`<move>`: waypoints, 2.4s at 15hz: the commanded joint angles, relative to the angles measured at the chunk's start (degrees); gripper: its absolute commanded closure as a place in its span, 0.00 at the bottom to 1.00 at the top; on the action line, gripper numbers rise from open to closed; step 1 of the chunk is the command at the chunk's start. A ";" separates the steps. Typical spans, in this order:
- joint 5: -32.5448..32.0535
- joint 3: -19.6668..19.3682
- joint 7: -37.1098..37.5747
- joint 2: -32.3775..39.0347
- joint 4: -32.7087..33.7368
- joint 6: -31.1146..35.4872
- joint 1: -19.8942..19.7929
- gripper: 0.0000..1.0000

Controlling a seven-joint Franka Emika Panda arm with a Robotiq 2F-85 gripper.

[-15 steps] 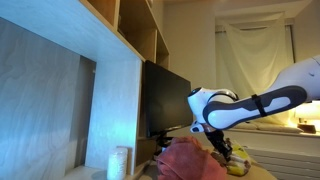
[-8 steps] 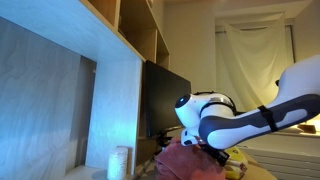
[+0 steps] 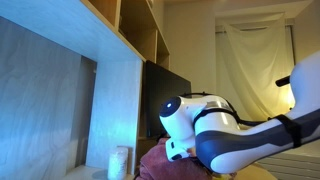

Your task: Remove the towel on the bag, move the bag to the left , pick up the small bottle and put it in the bag

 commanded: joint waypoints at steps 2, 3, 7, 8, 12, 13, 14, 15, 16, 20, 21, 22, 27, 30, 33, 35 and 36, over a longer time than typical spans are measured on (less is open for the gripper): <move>-0.91 1.09 -1.75 0.00 -0.35 4.38 1.58 0.95; -0.50 0.93 -0.43 -0.01 0.34 3.98 0.87 0.95; -0.67 0.33 -0.01 -0.04 0.20 1.11 1.24 0.81; -0.66 0.34 -0.01 -0.04 0.20 1.11 1.23 0.81; -1.17 0.32 -0.33 -0.04 -0.89 2.41 1.33 0.96; -1.64 0.24 -0.31 -0.04 -1.69 3.41 1.55 0.97; -2.13 0.18 -0.43 -0.03 -2.31 4.35 1.75 0.96; -2.81 0.20 -0.50 -0.03 -3.10 5.38 1.99 0.96; -3.58 0.26 0.01 -0.03 -3.86 6.03 2.26 0.96; -8.42 0.82 1.15 -0.04 -7.19 7.90 3.59 0.96; -9.62 1.13 1.33 -0.05 -7.85 8.16 3.77 0.96; -10.98 1.17 1.67 -0.05 -8.55 8.42 4.02 0.96; -14.55 2.03 3.54 -4.52 -18.49 14.66 4.67 0.96; -13.34 3.87 3.30 -8.23 -23.45 17.34 2.71 0.96; -13.56 4.99 3.63 -12.65 -30.40 21.47 1.49 0.96; -13.76 5.68 3.63 -15.83 -35.53 24.79 0.51 0.96; -13.86 6.08 3.52 -17.29 -37.86 26.47 0.02 0.96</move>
